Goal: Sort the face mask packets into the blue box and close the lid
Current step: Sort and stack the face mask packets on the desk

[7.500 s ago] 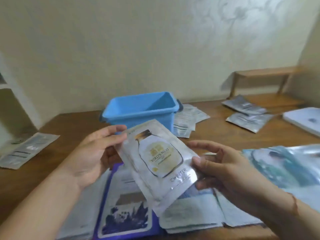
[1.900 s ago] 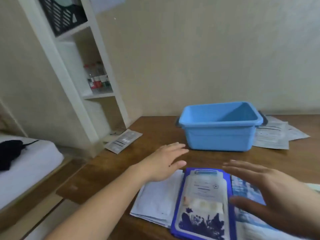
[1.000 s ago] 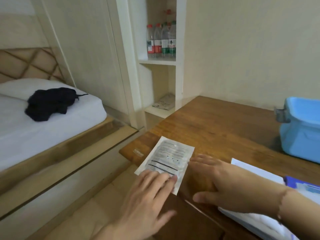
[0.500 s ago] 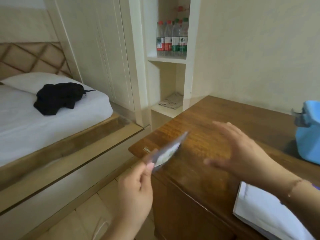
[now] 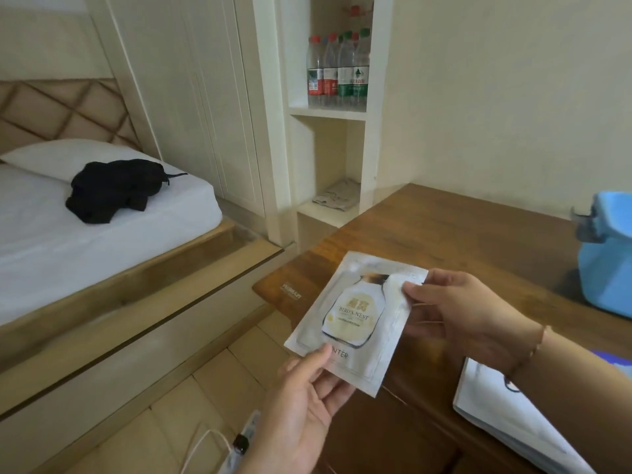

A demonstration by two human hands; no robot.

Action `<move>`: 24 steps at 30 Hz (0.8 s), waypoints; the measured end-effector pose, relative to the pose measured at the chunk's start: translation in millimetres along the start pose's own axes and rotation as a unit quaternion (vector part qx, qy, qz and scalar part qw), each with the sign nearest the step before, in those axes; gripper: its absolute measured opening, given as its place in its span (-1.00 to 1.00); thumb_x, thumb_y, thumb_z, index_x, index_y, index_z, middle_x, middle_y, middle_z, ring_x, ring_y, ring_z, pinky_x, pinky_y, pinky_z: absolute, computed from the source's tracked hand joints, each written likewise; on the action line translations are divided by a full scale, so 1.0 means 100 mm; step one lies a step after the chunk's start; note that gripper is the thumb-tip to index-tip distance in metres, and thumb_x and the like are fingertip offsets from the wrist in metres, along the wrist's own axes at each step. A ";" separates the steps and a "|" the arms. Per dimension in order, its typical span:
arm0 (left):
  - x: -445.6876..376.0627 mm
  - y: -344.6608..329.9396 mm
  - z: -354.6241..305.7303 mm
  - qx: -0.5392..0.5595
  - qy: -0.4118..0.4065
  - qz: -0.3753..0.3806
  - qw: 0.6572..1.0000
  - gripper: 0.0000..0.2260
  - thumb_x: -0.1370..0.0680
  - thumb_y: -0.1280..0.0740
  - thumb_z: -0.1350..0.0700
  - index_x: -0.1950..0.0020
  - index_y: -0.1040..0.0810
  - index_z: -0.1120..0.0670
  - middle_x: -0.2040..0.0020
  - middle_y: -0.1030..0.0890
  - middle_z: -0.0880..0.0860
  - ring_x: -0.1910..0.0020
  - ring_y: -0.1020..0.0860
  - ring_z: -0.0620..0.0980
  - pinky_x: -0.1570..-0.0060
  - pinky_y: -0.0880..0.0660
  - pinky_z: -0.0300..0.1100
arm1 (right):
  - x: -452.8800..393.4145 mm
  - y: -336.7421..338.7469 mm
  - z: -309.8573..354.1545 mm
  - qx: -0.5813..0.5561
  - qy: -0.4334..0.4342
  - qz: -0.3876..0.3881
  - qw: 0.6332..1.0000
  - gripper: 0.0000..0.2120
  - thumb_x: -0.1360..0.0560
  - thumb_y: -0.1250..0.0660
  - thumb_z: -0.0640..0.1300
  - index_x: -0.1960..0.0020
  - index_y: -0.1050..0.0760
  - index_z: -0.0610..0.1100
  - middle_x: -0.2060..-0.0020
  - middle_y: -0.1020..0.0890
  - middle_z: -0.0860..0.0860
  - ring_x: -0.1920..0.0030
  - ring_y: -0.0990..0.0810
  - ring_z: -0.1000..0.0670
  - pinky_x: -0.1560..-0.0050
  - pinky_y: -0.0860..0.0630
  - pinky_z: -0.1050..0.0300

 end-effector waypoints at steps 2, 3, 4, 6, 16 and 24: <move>0.00 -0.05 -0.04 -0.005 0.037 0.045 0.998 -0.66 -0.41 -0.37 0.04 -0.08 -0.65 0.21 0.04 -0.68 0.29 0.17 -0.68 0.20 0.28 -0.63 0.03 | 0.04 0.04 0.02 0.003 -0.010 0.026 1.000 -0.76 -0.57 -0.29 -0.25 -0.21 -0.51 -0.32 0.01 -0.66 -0.31 0.18 -0.63 -0.17 0.23 -0.67 0.04; -0.01 -0.08 -0.04 -0.007 0.063 0.070 0.996 -0.60 -0.42 -0.35 -0.04 -0.04 -0.67 0.25 0.05 -0.65 0.31 0.21 -0.66 0.21 0.31 -0.63 0.02 | 0.07 0.06 0.04 -0.001 -0.015 0.039 0.999 -0.77 -0.58 -0.28 -0.26 -0.20 -0.52 -0.30 0.01 -0.65 -0.33 0.21 -0.62 -0.15 0.28 -0.66 0.07; -0.03 -0.11 -0.03 -0.013 0.086 0.093 0.992 -0.55 -0.43 -0.33 -0.11 -0.02 -0.68 0.26 0.06 -0.64 0.32 0.27 -0.64 0.20 0.36 -0.63 0.00 | 0.10 0.10 0.04 -0.008 -0.020 0.048 0.999 -0.78 -0.58 -0.26 -0.26 -0.20 -0.53 -0.28 -0.01 -0.63 -0.36 0.22 -0.59 -0.14 0.33 -0.65 0.10; -0.06 -0.24 -0.01 -0.050 0.111 0.144 0.982 -0.50 -0.45 -0.29 -0.18 -0.01 -0.70 0.24 0.08 -0.63 0.32 0.32 -0.61 0.18 0.44 -0.61 -0.05 | 0.17 0.21 0.04 -0.030 -0.028 0.057 0.998 -0.77 -0.59 -0.25 -0.27 -0.22 -0.52 -0.28 -0.03 -0.57 -0.42 0.20 -0.53 -0.14 0.38 -0.62 0.13; -0.07 -1.43 0.53 -0.249 0.062 0.201 0.945 -0.69 -0.64 -0.19 0.01 -0.21 -0.64 0.10 -0.12 -0.68 0.19 -0.09 -0.66 0.19 -0.02 -0.58 0.09 | 0.99 0.85 -0.18 -0.031 -0.052 0.087 0.994 -0.69 -0.58 -0.29 -0.10 -0.26 -0.50 -0.22 0.03 -0.70 -0.18 0.19 -0.69 -0.10 0.22 -0.64 0.01; -0.11 -2.55 1.20 -0.399 -0.017 0.240 0.885 -0.82 -0.60 -0.31 0.16 -0.03 -0.68 0.19 -0.05 -0.67 0.28 0.11 -0.65 0.11 0.05 -0.62 0.01 | 2.08 2.05 -0.33 0.009 0.049 -0.073 0.996 -0.80 -0.53 -0.35 -0.19 -0.11 -0.56 -0.25 0.15 -0.70 -0.25 0.40 -0.60 -0.07 0.55 -0.43 0.21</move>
Point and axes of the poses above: each hand's wrist, its own x-axis away from the middle knuckle, its own y-axis out of the back of the hand, z = x × y, the point moved 8 cm from there along -x, towards the middle knuckle
